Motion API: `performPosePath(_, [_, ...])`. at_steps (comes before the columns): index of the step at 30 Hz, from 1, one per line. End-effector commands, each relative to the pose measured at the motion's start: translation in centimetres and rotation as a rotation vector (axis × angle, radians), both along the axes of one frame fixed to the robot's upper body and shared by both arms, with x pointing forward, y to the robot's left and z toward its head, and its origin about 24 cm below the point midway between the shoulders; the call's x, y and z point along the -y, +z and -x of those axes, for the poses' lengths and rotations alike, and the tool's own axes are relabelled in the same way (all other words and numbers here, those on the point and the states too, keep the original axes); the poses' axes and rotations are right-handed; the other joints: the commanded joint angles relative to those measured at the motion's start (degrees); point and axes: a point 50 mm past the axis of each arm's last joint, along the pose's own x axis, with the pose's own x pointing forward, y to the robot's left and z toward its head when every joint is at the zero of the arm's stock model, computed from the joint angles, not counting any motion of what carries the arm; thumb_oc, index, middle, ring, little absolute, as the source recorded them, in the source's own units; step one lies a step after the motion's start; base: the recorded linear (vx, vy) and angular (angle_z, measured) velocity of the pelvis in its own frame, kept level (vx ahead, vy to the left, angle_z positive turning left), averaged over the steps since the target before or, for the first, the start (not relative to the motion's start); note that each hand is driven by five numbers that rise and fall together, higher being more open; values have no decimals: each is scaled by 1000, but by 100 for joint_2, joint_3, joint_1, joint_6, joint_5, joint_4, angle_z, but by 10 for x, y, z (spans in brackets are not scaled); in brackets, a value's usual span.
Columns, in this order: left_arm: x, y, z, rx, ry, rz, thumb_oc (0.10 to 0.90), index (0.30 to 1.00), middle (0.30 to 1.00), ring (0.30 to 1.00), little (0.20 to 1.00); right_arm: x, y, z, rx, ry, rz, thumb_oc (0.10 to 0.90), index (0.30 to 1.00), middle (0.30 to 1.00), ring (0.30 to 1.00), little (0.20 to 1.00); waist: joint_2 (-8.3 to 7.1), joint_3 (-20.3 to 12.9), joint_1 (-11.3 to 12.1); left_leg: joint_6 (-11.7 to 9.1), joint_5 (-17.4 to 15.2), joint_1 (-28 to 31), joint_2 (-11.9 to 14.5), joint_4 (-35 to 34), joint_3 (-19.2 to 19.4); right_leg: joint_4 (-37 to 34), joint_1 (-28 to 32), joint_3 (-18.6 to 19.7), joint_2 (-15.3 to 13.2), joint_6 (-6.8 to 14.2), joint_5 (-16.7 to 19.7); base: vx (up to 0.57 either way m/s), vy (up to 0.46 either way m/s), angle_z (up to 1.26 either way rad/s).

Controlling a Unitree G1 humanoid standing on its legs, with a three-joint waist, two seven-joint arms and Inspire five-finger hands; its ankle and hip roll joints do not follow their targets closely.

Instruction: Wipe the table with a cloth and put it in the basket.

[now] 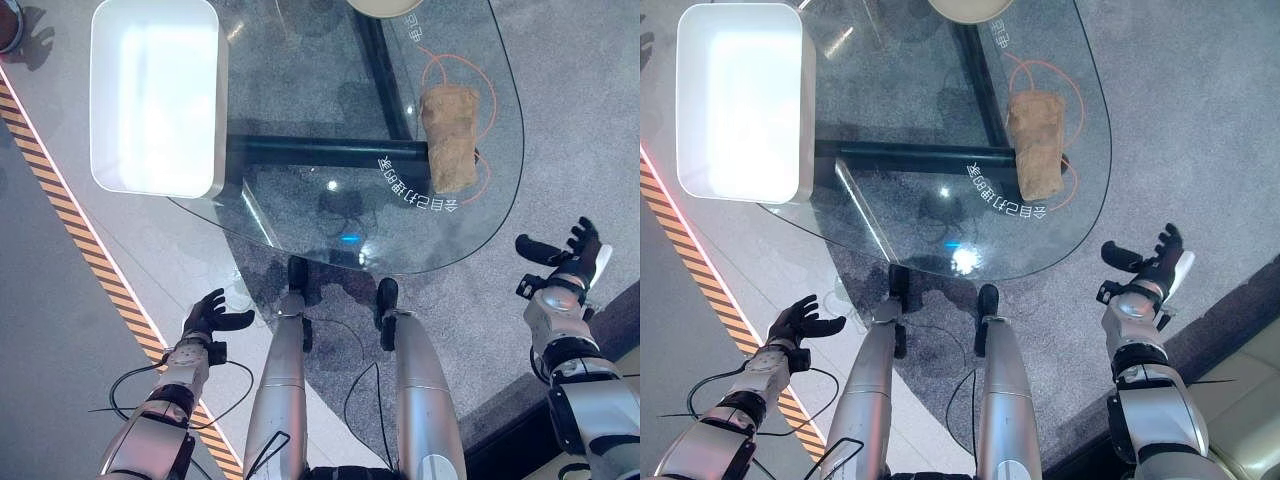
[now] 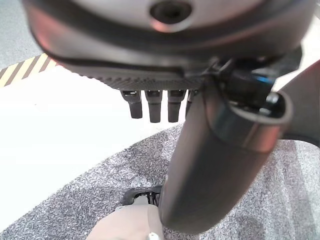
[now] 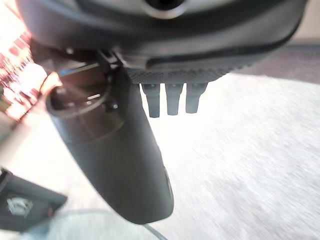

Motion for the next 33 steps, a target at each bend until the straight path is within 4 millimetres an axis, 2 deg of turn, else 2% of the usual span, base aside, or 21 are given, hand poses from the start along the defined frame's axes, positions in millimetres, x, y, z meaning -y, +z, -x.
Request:
performPosePath(1, [-25,-9,22,-40,90,-18,800,900,900,900,900,41,31,25,156,-247,73,800,900,900,900,900,-75,-130,-32,409,-894,159,-342,667,371,-1006,171,-97,259,15,744,-13,44,1])
performPosePath(7, [-25,-6,19,-25,99,-5,800,900,900,900,900,32,65,18,312,-289,121,800,900,900,900,900,-52,-130,-70,402,-875,212,-356,515,400,-1129,205,-84,263,19,738,-18,40,0])
performPosePath(11, [-23,-8,20,-24,102,2,800,900,900,900,900,23,74,17,386,-297,135,800,900,900,900,900,-52,-130,-98,402,-867,260,-364,457,416,-1149,232,-77,283,32,742,-5,26,-1])
performPosePath(18, [-19,-8,19,-12,109,22,800,900,900,900,900,-6,113,10,546,-229,223,800,900,900,900,900,-34,-130,-140,420,-780,304,-363,219,475,-1288,237,-97,273,46,762,2,37,-2])
performPosePath(24, [-14,-11,21,2,114,35,800,900,900,900,900,-36,136,10,624,-143,318,800,900,900,900,900,-17,-130,-179,426,-741,275,-380,154,478,-1350,203,-79,284,36,754,0,18,-1])
performPosePath(33, [-4,-12,21,27,113,49,800,900,900,900,900,-80,151,15,695,37,410,800,900,900,900,900,2,-130,-232,413,-699,149,-378,138,513,-1370,79,-70,275,23,732,-1,0,0])
